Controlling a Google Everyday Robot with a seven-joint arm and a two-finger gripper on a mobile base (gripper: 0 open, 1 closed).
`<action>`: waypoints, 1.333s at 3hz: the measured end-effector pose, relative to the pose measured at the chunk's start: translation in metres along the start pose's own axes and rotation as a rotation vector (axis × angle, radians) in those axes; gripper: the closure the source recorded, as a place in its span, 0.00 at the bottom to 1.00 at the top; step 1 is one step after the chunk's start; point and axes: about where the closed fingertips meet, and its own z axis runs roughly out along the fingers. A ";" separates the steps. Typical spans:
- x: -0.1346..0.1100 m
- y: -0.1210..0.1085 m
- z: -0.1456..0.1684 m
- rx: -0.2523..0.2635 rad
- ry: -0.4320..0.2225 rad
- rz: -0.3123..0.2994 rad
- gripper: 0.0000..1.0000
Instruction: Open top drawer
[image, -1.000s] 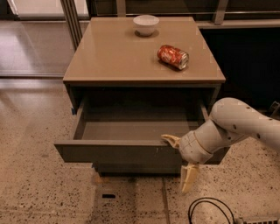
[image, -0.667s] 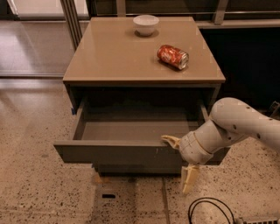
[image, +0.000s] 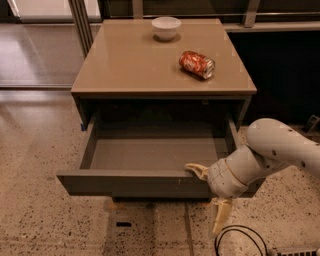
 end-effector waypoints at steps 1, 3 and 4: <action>0.000 0.000 0.000 0.000 0.000 0.000 0.00; -0.014 -0.008 -0.013 -0.012 0.078 0.011 0.00; -0.015 -0.008 -0.012 -0.014 0.077 0.011 0.00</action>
Offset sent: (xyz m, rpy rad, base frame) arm 0.0199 0.0019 0.0181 -0.1247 0.0052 0.0007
